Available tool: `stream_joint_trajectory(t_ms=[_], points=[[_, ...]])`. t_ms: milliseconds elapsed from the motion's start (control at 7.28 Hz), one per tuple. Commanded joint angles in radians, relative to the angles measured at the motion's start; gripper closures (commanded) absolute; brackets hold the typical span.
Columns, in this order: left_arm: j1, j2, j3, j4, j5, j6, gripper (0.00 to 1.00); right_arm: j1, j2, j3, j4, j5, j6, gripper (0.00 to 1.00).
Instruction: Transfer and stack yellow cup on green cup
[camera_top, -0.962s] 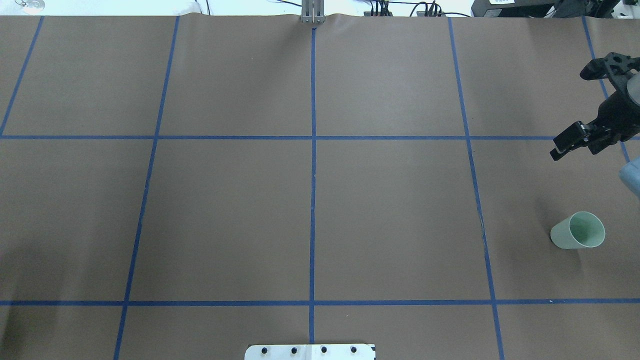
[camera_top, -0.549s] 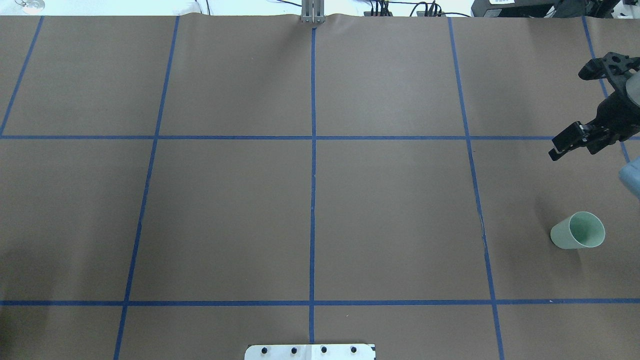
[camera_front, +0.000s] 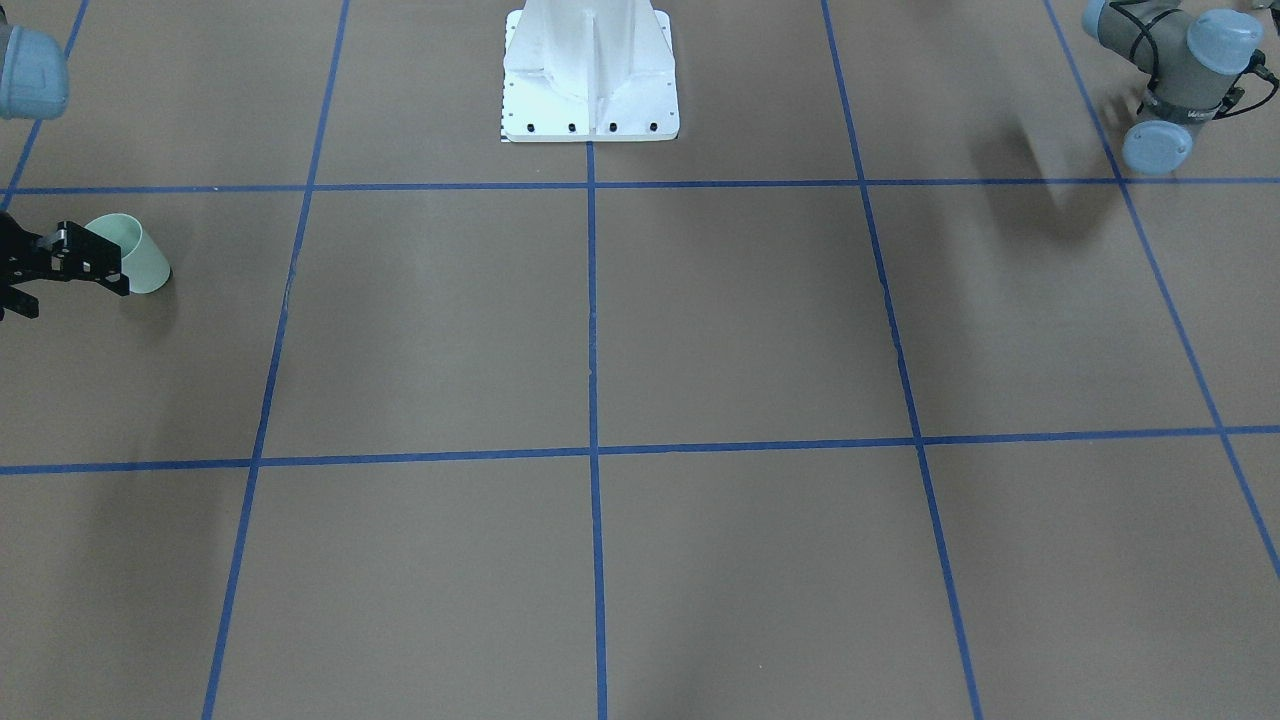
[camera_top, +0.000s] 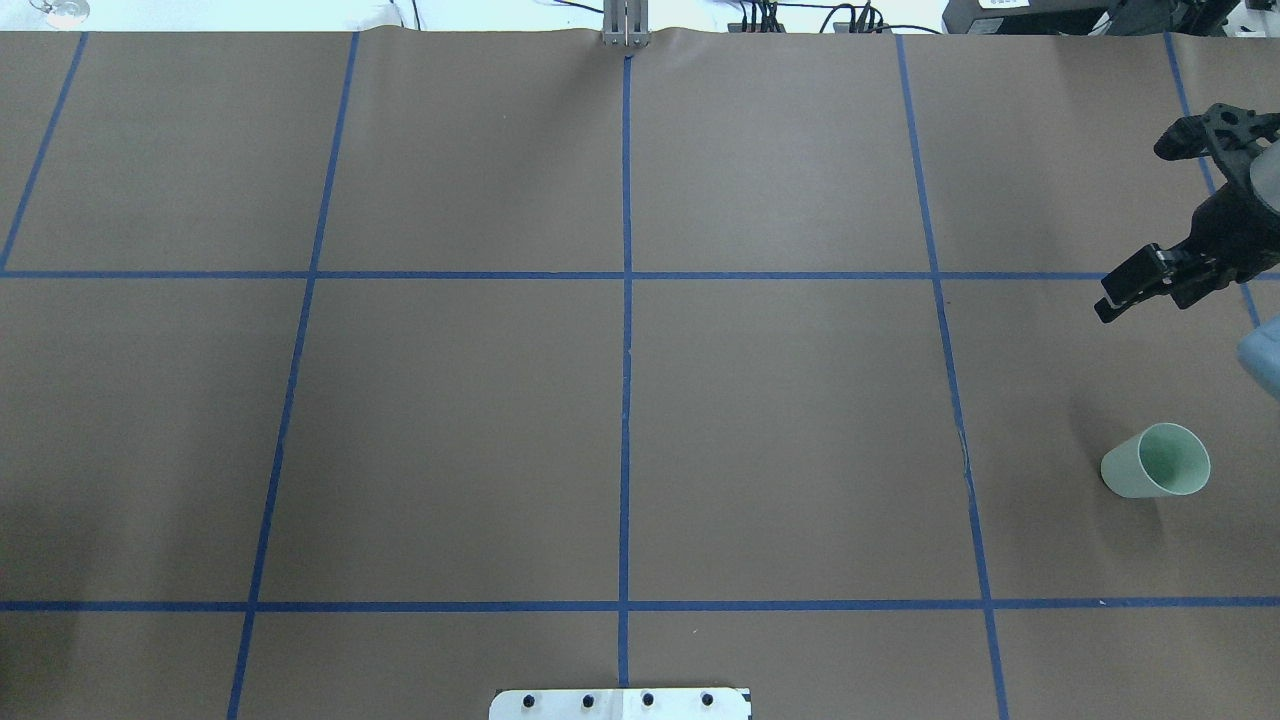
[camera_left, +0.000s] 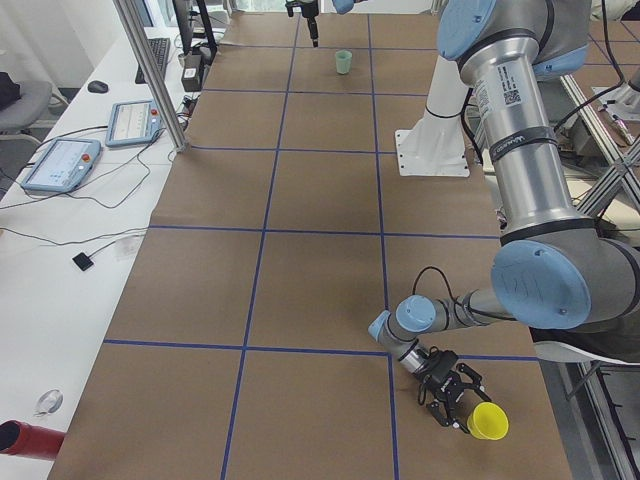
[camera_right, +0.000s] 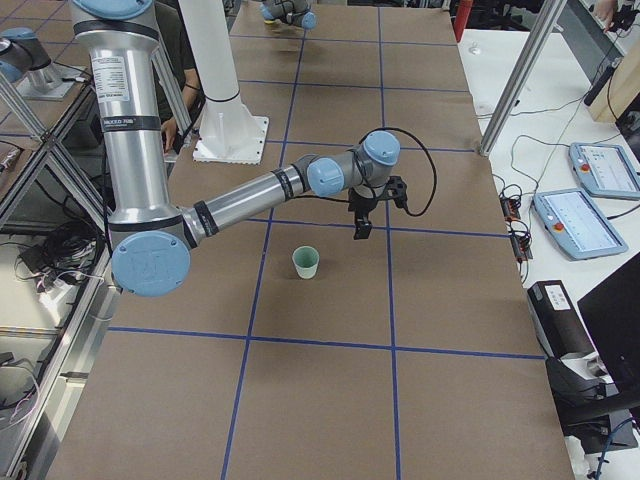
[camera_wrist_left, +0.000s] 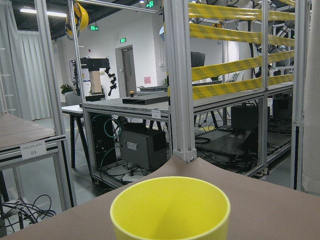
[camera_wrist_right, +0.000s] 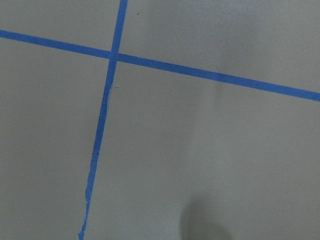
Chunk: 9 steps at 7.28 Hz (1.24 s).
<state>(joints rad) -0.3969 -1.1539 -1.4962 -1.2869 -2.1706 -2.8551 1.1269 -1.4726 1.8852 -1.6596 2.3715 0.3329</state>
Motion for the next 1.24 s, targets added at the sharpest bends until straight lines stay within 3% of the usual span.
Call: stream_joint_trajectory(t_ms=[0,275,549,687,824,962,1099], points=[[0.006,0.002,0.042,-0.038,-0.008,-0.003,0.02,-0.006,0.000,0.003,0.000,0.002,0.000,0.00],[0.010,0.002,0.069,-0.063,-0.011,-0.003,0.06,-0.004,-0.002,0.017,-0.003,0.002,0.003,0.00],[0.015,0.002,0.079,-0.063,-0.021,-0.001,0.22,-0.006,-0.002,0.020,-0.003,0.006,0.003,0.00],[0.016,0.002,0.080,-0.063,-0.021,-0.003,0.41,-0.010,-0.002,0.022,-0.003,0.011,0.003,0.00],[0.016,0.003,0.082,-0.062,-0.021,-0.003,0.69,-0.013,-0.002,0.022,-0.003,0.015,0.003,0.00],[0.018,0.016,0.082,-0.058,-0.021,-0.001,0.82,-0.019,-0.002,0.022,-0.003,0.020,0.005,0.00],[0.018,0.034,0.082,-0.057,-0.021,-0.001,0.85,-0.021,-0.002,0.020,-0.003,0.020,0.005,0.00]])
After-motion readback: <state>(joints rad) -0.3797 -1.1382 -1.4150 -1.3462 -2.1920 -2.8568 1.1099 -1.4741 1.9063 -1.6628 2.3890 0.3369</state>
